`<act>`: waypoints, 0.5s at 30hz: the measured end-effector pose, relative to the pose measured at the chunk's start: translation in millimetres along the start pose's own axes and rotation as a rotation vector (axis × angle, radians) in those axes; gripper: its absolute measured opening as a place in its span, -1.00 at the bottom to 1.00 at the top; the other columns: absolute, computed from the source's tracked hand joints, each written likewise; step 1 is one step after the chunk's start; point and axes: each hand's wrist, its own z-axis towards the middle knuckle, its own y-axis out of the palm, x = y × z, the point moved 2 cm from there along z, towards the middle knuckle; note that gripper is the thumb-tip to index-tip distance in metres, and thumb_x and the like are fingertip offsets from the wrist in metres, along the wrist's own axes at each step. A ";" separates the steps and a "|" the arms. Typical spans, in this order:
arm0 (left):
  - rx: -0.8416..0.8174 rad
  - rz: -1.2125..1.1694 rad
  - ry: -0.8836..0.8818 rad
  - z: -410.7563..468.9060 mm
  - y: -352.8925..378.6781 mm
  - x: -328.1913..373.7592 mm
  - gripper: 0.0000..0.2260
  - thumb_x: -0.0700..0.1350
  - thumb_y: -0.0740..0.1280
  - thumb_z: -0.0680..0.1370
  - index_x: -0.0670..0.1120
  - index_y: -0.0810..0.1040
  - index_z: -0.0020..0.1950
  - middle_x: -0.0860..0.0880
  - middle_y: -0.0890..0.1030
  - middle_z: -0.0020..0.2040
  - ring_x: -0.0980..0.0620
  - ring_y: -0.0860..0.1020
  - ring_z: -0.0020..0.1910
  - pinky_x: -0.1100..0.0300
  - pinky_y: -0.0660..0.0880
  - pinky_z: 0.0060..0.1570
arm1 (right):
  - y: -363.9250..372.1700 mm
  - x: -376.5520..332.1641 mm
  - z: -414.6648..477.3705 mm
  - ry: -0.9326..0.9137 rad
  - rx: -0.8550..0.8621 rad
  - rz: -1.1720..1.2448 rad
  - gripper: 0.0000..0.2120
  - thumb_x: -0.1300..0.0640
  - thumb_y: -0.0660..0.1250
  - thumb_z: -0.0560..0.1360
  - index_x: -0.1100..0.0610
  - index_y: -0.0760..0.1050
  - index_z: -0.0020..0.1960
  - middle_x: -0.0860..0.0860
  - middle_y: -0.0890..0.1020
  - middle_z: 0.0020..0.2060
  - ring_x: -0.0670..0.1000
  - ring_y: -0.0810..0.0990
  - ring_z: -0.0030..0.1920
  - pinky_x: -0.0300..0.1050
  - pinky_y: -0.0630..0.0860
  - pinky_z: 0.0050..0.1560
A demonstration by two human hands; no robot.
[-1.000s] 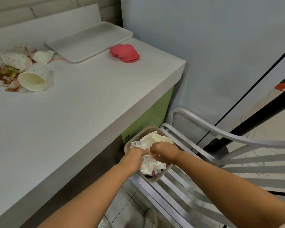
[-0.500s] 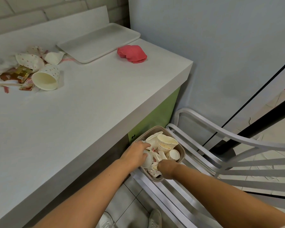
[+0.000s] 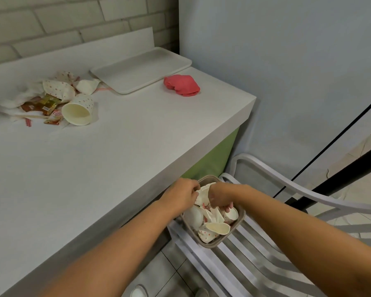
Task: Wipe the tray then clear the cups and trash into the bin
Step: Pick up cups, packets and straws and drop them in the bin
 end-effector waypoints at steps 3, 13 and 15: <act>0.090 0.005 0.014 -0.6 -27.9 2.1 -0.81 -0.17 0.22 0.56 -0.15 0.59 0.08 -0.12 0.64 -0.04 -0.08 0.57 -0.05 0.15 0.45 -0.07 | -31.7 -21.9 -14.0 -0.005 -0.034 -0.042 -0.83 0.20 0.25 0.50 0.29 0.54 -0.05 0.07 0.52 -0.47 -0.05 0.43 -0.56 -0.28 0.36 -0.53; 0.422 -0.021 -0.016 -20.2 -132.9 -41.3 -0.87 -0.16 0.23 0.55 -0.11 0.56 -0.01 -0.01 0.57 -0.11 0.02 0.51 -0.14 0.16 0.47 -0.15 | -132.9 -137.5 -54.4 -0.097 0.021 -0.158 -0.73 0.06 0.23 0.55 0.12 0.51 -0.29 -0.03 0.47 -0.59 -0.06 0.28 -0.56 -0.24 0.29 -0.41; 0.454 -0.029 -0.065 -25.9 -156.1 -60.0 -0.88 -0.15 0.24 0.55 -0.10 0.56 0.00 -0.01 0.57 -0.08 0.01 0.53 -0.13 0.13 0.51 -0.10 | -147.1 -162.5 -53.4 -0.127 0.083 -0.154 -0.76 0.09 0.24 0.53 0.13 0.51 -0.27 -0.05 0.46 -0.64 -0.06 0.29 -0.55 -0.25 0.29 -0.42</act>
